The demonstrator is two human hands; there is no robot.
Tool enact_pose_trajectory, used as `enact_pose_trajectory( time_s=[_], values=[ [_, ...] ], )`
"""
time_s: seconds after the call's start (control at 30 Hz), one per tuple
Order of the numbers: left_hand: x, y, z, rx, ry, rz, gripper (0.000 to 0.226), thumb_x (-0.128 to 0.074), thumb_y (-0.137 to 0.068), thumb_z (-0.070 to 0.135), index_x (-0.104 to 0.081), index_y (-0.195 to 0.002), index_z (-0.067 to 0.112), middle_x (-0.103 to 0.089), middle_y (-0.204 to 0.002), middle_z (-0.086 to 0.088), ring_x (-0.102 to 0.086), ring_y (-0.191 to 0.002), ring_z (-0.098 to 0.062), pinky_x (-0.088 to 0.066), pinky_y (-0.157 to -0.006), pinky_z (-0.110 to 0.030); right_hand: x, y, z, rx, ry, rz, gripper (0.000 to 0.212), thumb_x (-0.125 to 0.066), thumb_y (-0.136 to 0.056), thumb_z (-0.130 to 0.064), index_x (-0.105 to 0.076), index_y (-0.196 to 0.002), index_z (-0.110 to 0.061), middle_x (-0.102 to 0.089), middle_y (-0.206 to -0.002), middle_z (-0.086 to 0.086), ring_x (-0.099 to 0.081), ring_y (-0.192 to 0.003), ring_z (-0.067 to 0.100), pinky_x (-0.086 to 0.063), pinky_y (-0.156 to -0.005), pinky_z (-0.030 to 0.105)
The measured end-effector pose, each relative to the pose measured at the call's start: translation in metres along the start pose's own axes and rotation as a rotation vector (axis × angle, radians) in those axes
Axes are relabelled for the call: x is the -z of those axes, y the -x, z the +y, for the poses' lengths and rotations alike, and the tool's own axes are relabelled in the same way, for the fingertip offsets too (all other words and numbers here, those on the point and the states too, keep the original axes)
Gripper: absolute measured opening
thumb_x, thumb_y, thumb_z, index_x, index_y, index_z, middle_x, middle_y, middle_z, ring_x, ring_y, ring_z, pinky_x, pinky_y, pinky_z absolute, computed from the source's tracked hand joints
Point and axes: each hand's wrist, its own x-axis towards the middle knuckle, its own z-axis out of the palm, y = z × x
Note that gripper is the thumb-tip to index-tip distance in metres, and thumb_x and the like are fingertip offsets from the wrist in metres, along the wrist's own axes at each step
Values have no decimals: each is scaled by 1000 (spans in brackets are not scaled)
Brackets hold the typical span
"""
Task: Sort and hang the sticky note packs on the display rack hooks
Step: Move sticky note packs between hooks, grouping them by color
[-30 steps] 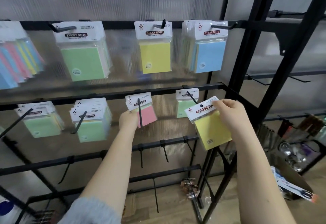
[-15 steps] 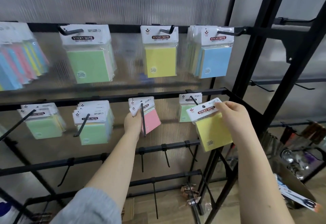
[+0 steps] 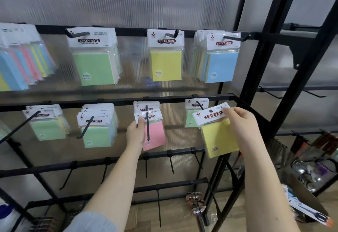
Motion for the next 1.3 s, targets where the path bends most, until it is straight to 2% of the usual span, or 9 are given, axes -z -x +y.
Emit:
enact_pose_trajectory(
  time_s=[0.13,0.27,0.43,0.6,0.83,1.03,1.13,1.23,1.3],
  values=[
    [9,25,4,-111,-117,54,39,-34,-102,31,-48,-69,16,-46,-63,1,-40,-61,-15,-30,-55,-27,3,7,2,64,-90,33,32,-50,-95,-29,-62,-84,-2,-58,-74,-1,-44,-67,12,-33,-61,28],
    [21,44,4,-143,-205,58,38,-35,-102,30,-53,-76,9,-51,-68,-1,-43,-61,-14,-30,-54,-26,7,13,6,152,-133,62,33,-50,-97,-34,-66,-82,-10,-61,-72,-7,-47,-64,7,-36,-60,25],
    [34,66,9,-156,-288,45,40,-39,-101,28,-43,-65,11,-40,-61,-1,-37,-60,-18,-25,-55,-28,11,17,10,252,-91,94,32,-53,-96,-34,-67,-79,-11,-57,-69,-5,-42,-53,-4,-30,-47,10],
    [52,86,21,-151,-329,-25,42,-40,-100,31,-63,-87,-2,-61,-74,-13,-51,-68,-24,-34,-62,-30,11,26,4,306,-88,71,24,-56,-95,-31,-63,-73,-24,-58,-67,-9,-44,-60,6,-34,-57,23],
    [76,100,52,-177,-318,76,44,-39,-100,35,-62,-94,-2,-66,-85,-16,-57,-73,-25,-37,-60,-28,-2,26,-12,341,-132,66,18,-59,-93,-29,-65,-78,-21,-63,-72,-9,-52,-67,7,-40,-63,24],
    [90,96,77,-265,-315,155,42,-39,-101,31,-52,-66,11,-54,-64,-2,-49,-61,-18,-33,-54,-27,-23,24,-36,378,-226,35,21,-64,-90,-26,-64,-70,-27,-61,-65,-14,-50,-53,-7,-39,-54,9],
    [99,88,87,-290,-281,162,43,-39,-100,32,-56,-74,3,-56,-66,-4,-51,-61,-20,-35,-58,-27,-33,20,-51,377,-295,39,18,-69,-86,-27,-65,-69,-26,-61,-62,-14,-51,-56,-2,-43,-61,17],
    [104,82,101,-333,-266,206,42,-40,-100,30,-49,-62,15,-51,-59,4,-48,-56,-14,-32,-52,-26,-42,15,-71,390,-363,47,18,-73,-83,-29,-66,-67,-26,-61,-60,-13,-53,-62,7,-46,-66,27],
    [108,77,110,-377,-289,234,44,-40,-100,31,-46,-62,9,-49,-59,1,-46,-58,-17,-30,-53,-28,-48,13,-86,406,-400,61,21,-74,-81,-30,-65,-64,-25,-58,-57,-12,-50,-61,8,-44,-64,27]
  ],
)
